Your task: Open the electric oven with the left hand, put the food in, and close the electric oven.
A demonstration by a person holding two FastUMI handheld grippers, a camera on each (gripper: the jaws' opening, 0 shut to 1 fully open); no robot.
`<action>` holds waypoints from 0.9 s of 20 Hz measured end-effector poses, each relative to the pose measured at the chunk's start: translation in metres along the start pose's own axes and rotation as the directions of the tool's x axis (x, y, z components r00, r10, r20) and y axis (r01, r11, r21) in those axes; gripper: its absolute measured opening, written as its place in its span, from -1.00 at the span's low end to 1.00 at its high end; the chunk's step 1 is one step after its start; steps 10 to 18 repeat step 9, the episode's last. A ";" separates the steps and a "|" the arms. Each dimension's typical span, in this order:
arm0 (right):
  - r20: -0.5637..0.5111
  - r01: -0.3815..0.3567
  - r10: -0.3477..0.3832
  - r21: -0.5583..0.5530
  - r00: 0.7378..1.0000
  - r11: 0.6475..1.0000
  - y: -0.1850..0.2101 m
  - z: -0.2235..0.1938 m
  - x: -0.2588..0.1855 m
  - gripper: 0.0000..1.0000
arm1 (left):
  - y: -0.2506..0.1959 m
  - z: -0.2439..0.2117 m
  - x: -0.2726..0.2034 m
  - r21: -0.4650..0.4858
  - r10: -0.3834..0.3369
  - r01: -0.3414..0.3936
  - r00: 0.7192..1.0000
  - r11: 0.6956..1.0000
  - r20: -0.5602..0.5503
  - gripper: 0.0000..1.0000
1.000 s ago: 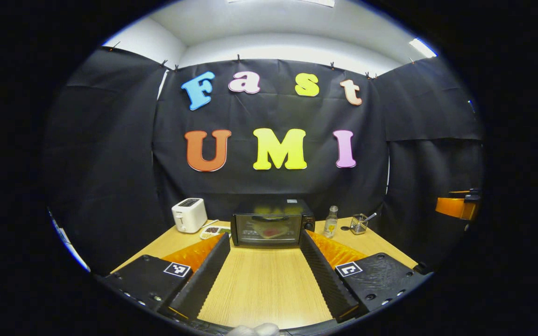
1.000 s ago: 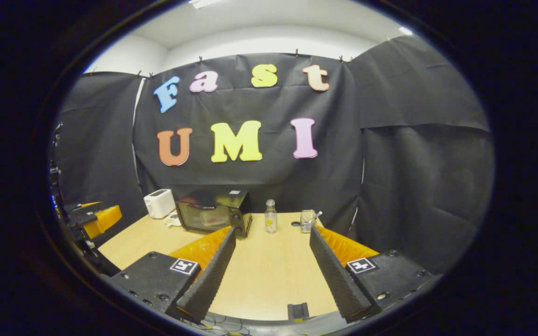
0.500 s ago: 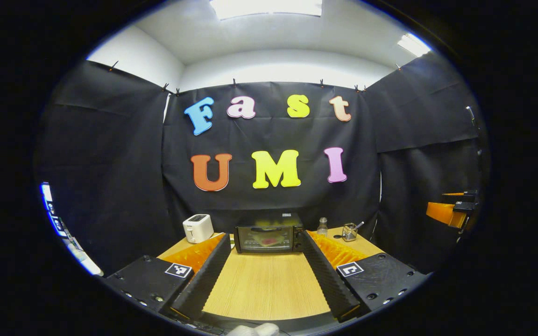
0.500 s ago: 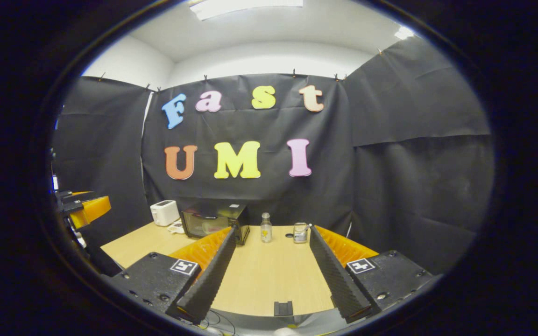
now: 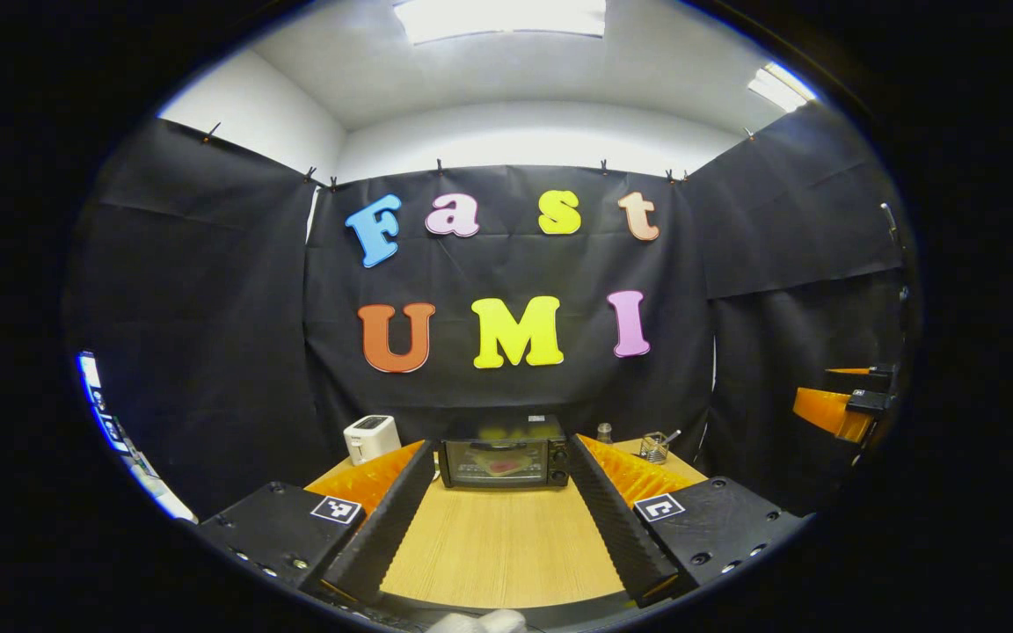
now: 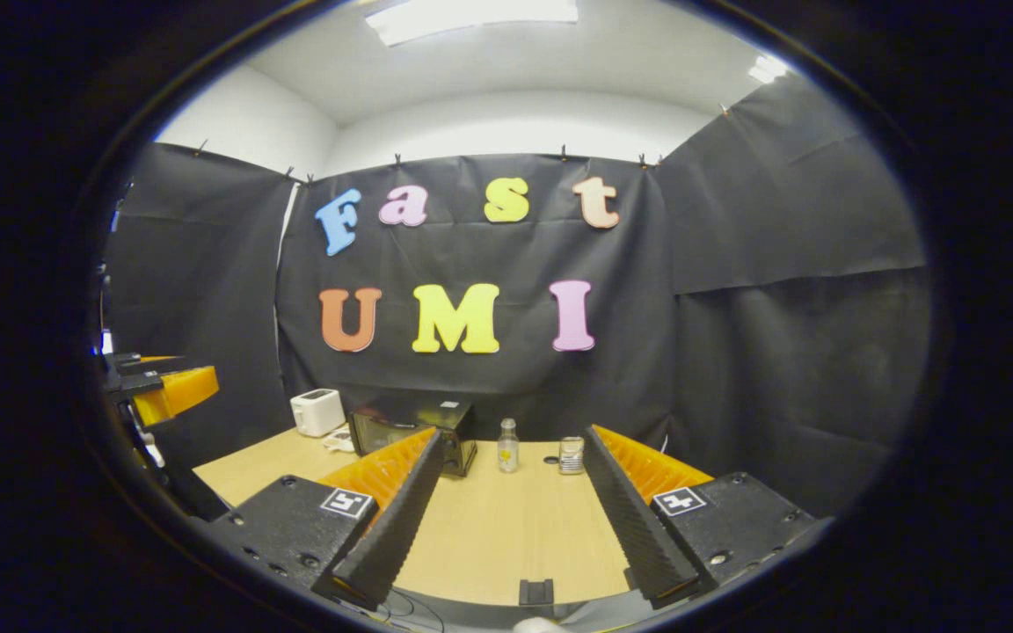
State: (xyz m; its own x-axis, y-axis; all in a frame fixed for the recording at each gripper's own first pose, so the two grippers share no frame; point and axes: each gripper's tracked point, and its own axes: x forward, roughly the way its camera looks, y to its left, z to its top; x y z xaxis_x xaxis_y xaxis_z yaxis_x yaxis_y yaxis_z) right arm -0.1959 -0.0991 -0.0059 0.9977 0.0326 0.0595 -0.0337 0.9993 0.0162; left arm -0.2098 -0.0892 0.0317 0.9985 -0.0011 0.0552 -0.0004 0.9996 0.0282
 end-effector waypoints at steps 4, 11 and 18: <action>-0.011 0.003 -0.003 0.016 1.000 1.000 -0.001 0.001 0.009 0.92 | 0.008 0.004 0.009 -0.001 0.013 -0.013 1.000 1.000 -0.003 0.94; -0.020 -0.002 0.003 0.017 1.000 1.000 0.004 0.004 0.023 0.92 | 0.014 0.001 0.025 0.014 0.016 -0.016 0.999 1.000 -0.030 0.94; -0.020 -0.002 0.003 0.017 1.000 1.000 0.004 0.004 0.023 0.92 | 0.014 0.001 0.025 0.014 0.016 -0.016 0.999 1.000 -0.030 0.94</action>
